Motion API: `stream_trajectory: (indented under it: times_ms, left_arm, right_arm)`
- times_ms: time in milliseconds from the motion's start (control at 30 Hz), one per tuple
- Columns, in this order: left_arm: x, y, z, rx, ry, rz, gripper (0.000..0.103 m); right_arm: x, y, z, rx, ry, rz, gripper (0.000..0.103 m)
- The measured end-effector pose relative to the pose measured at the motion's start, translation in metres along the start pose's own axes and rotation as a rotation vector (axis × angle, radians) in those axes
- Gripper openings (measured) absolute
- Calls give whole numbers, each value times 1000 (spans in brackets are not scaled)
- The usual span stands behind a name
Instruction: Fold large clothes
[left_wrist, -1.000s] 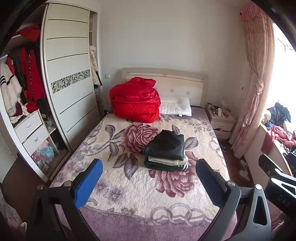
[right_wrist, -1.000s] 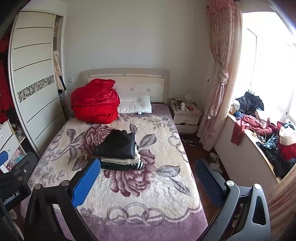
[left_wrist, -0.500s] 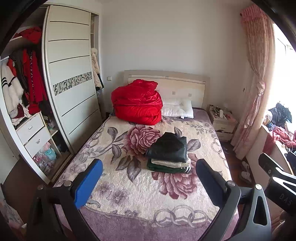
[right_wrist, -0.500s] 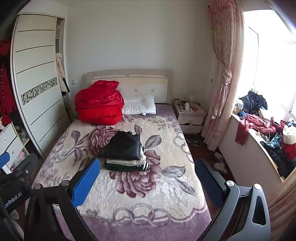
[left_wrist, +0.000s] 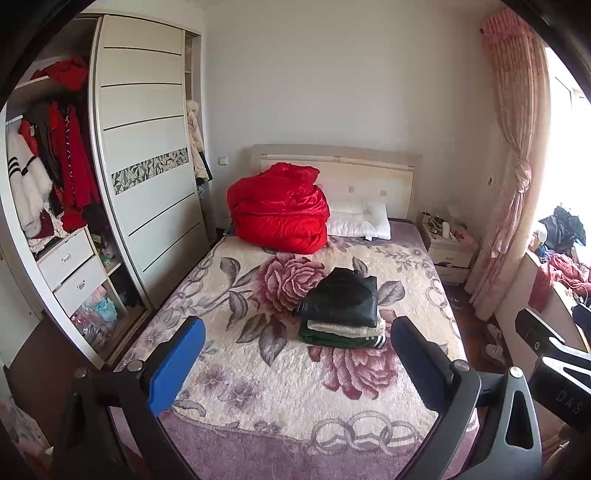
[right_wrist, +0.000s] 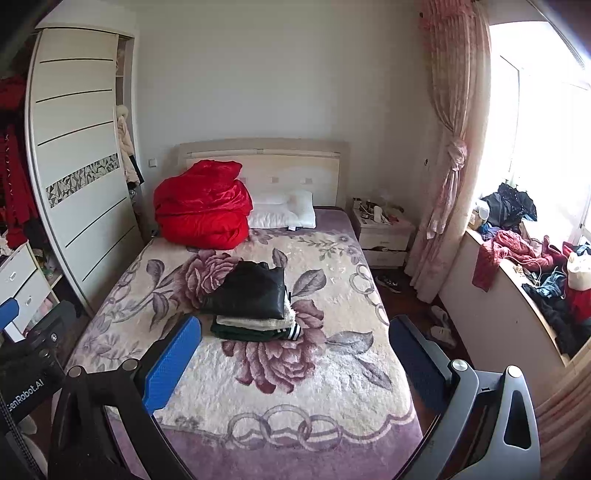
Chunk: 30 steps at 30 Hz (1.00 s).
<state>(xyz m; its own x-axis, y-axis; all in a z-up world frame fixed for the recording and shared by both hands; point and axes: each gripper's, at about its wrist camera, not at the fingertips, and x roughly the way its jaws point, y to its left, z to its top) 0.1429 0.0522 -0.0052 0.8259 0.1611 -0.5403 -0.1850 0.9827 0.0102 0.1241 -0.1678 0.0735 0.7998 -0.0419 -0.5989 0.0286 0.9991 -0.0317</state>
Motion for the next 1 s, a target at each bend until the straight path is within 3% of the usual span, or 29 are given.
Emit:
stream_trajectory:
  times_ms: [1000]
  left_arm:
    - [-14, 0, 6, 6, -38, 18, 102]
  right_arm:
    - [-4, -5, -6, -8, -4, 12, 103]
